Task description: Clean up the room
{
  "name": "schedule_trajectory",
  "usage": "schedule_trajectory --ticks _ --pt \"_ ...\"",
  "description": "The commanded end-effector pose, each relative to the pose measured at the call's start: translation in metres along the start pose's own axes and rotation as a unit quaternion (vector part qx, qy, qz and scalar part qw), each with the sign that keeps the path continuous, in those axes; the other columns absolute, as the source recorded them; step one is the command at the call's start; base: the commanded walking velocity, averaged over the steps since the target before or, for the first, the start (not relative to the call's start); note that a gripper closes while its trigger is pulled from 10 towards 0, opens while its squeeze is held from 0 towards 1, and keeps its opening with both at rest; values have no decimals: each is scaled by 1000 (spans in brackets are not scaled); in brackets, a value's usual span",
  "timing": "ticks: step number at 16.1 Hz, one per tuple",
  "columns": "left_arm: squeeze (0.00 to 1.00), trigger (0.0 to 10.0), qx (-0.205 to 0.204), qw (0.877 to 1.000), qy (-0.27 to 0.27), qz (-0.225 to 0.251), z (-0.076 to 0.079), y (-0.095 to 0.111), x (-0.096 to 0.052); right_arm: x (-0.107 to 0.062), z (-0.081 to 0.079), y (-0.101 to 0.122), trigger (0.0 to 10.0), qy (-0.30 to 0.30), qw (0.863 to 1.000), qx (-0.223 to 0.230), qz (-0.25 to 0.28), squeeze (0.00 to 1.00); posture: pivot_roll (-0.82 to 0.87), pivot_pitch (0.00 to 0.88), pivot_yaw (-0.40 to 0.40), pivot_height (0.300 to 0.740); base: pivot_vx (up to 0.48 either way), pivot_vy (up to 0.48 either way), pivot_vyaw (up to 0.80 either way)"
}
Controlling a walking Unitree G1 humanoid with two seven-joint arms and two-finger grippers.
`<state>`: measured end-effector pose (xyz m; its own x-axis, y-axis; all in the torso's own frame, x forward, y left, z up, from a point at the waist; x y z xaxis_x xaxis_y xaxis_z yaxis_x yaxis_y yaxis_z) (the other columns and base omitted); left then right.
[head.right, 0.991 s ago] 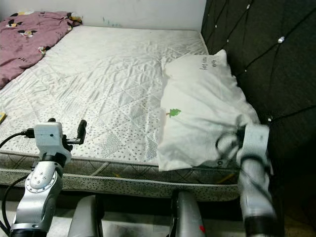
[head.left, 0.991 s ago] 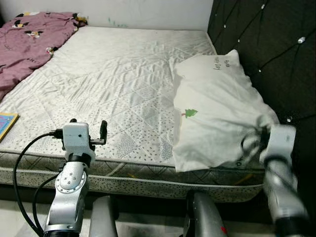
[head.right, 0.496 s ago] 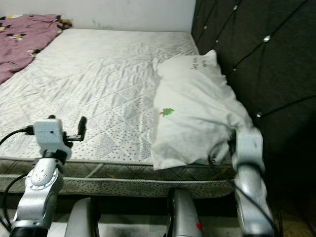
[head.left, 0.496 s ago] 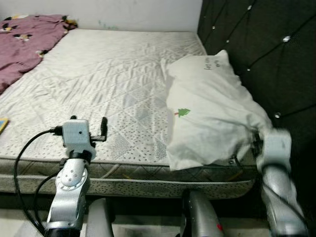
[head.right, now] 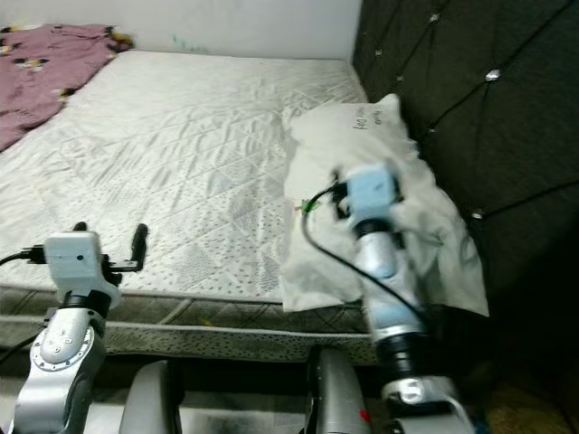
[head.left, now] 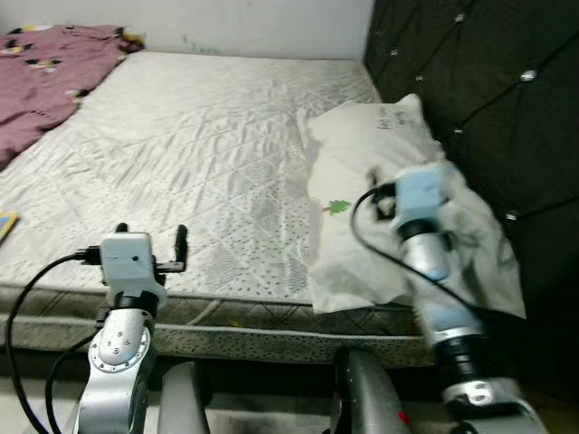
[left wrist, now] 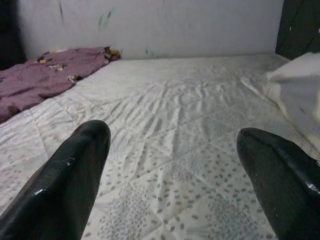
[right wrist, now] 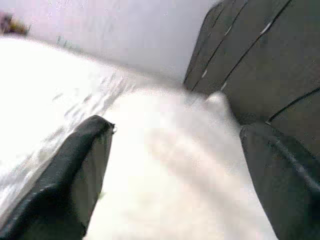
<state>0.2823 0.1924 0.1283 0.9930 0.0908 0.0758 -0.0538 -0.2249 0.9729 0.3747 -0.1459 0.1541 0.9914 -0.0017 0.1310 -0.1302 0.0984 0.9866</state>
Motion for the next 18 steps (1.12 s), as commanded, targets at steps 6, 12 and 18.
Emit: schedule_trajectory --ticks 6,12,18 --pt "0 10000 5 1000 -25 -6 10 7 -4 -5 -24 -83 10000 -82 935 189 -289 1000 74 49 -32 525 0 0 0" --pt "0 10000 -5 1000 -4 -28 9 -2 -12 -8 -31 -83 10000 -56 933 226 -273 827 42 67 -67 525 0 0 0" --pt "0 10000 -36 999 -10 19 20 17 -3 -13 -34 25 10000 59 988 142 33 0 -24 55 -57 525 0 0 0"
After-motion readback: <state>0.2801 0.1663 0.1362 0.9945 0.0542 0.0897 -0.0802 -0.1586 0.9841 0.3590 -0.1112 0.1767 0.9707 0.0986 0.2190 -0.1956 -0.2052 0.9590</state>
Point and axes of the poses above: a point about 5 cm out from each wrist's last joint towards the gripper, its own x axis pointing out of the wrist towards the gripper, its own y axis along the axis of the wrist's last joint, z = x × y, the point moved 2 cm from there along x, pointing out of the wrist towards the gripper, and after that the axes turned 8 degrees about x, right-handed, at the moved point
